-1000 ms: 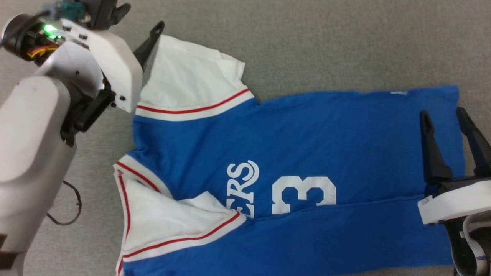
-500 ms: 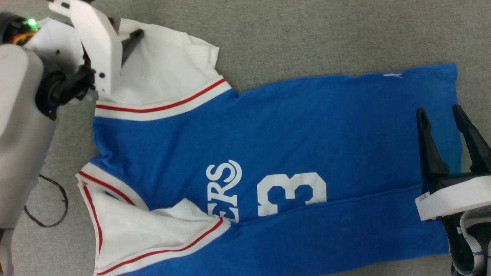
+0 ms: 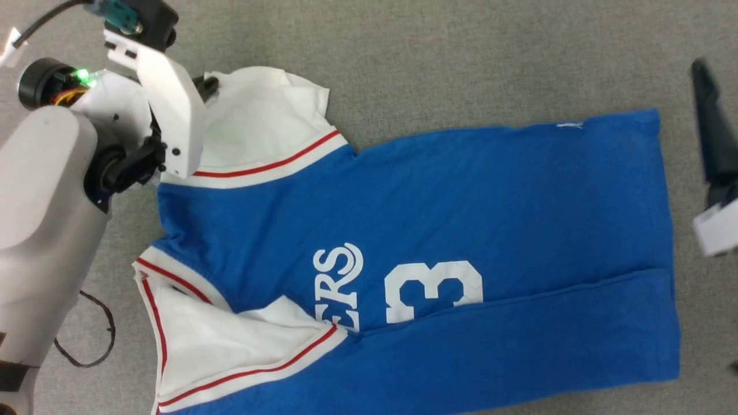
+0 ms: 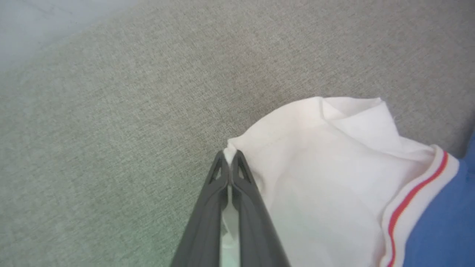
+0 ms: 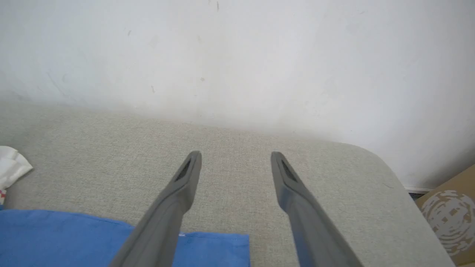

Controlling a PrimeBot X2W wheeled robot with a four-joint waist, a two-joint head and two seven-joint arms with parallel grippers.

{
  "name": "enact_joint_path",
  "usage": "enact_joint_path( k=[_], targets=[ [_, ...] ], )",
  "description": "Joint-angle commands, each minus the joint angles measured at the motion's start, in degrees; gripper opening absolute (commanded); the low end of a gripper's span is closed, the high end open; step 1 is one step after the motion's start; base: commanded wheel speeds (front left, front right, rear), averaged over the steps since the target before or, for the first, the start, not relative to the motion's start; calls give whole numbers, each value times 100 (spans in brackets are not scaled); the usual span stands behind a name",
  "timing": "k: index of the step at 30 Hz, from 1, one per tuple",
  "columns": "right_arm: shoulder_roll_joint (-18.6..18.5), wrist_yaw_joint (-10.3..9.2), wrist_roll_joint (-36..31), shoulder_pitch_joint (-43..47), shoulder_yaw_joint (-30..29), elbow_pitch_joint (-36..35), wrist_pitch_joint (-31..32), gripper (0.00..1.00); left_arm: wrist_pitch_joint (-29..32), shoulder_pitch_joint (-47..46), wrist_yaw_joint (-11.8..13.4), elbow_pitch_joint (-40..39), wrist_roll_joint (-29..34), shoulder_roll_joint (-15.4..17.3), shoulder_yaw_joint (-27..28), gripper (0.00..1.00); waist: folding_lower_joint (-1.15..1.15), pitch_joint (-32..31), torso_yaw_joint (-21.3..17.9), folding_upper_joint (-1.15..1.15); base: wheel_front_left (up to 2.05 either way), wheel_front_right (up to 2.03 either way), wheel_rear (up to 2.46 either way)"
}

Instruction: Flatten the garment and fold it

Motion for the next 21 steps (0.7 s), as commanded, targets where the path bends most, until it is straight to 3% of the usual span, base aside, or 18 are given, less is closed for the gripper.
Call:
enact_joint_path(
  k=[1, 7, 12, 21],
  targets=[
    [-192, -4, 12, -209, 4, 2, 173, 100, -37, 79, 13, 3, 27, -2, -15, 0, 0, -66, 35, 0, 0, 0, 0],
    [-582, -4, 560, -1035, -213, 723, 1654, 100, -37, 87, 29, -114, 30, 37, -33, 0, 0, 20, 136, 0, 0, 0, 0],
    [-896, -4, 781, -1191, -141, 1282, 2740, 100, -37, 58, 65, -207, 27, 20, -41, 0, 0, 197, 242, 0, 0, 0, 0],
    [-946, -4, 890, -1029, -2, 1730, 3235, 100, -14, -33, 92, -261, 4, 8, -47, 0, 0, 449, 372, 0, 0, 0, 0]
  ],
)
